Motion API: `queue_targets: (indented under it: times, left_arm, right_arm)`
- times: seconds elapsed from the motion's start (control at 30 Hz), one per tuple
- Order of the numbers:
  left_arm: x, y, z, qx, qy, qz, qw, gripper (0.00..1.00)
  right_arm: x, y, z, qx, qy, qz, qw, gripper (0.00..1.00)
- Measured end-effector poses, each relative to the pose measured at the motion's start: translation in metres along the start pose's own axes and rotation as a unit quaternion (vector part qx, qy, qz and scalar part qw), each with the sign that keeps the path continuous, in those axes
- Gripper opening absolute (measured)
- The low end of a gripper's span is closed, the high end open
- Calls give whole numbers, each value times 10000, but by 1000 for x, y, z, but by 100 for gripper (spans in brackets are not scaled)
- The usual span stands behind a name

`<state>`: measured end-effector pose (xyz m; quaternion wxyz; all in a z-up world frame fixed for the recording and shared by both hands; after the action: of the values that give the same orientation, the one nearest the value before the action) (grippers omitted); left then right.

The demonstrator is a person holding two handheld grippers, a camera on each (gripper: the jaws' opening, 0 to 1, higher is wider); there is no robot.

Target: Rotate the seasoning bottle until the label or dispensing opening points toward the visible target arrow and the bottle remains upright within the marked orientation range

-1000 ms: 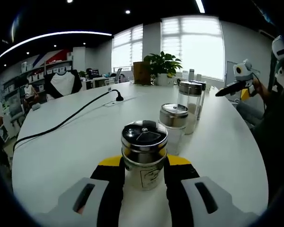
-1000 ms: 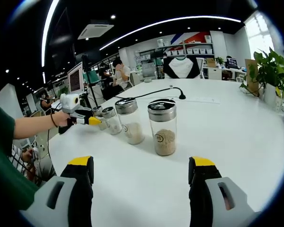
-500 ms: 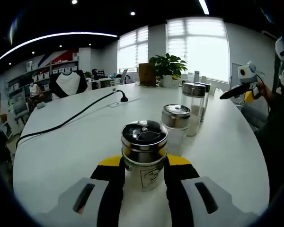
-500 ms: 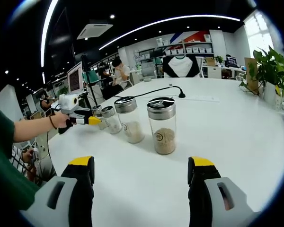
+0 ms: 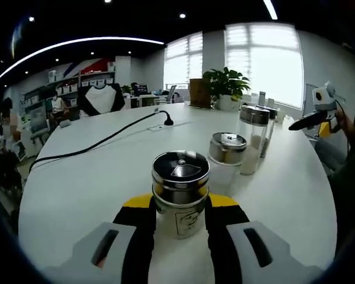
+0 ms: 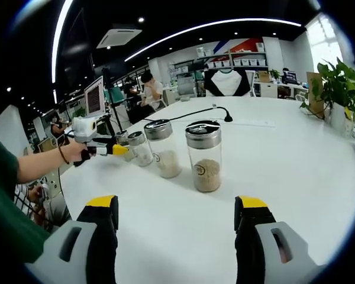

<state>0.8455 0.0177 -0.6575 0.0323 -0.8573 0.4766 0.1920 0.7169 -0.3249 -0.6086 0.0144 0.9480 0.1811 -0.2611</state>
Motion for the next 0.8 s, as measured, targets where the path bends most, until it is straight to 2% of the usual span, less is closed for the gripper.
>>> queue_targets:
  times: [0.07, 0.37, 0.8]
  left_arm:
    - [0, 1, 0, -17, -42, -112, 9999, 34]
    - [0, 3, 2, -203, 99, -512, 9984, 34]
    - [2, 9, 4, -426, 301, -941, 9942, 34]
  right_arm:
    - [0, 0, 0, 10, 2, 9, 10000, 81]
    - [0, 0, 1, 18, -29, 12, 10000, 81]
    - [0, -1, 0, 23, -32, -19, 10000, 80]
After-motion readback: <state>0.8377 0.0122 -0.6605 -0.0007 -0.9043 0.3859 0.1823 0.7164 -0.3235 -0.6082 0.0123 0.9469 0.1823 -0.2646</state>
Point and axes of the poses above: the point that each gripper's makers call its tool centre point, and the gripper's own axes: x roughly forward along the fingers, y roughly to its right, z roughly out of its underside, the point moved 7 cm from there along -x, roughly backward along the fingers, and after that the axes turned 15 degrees about z, right-handed, at the moved point
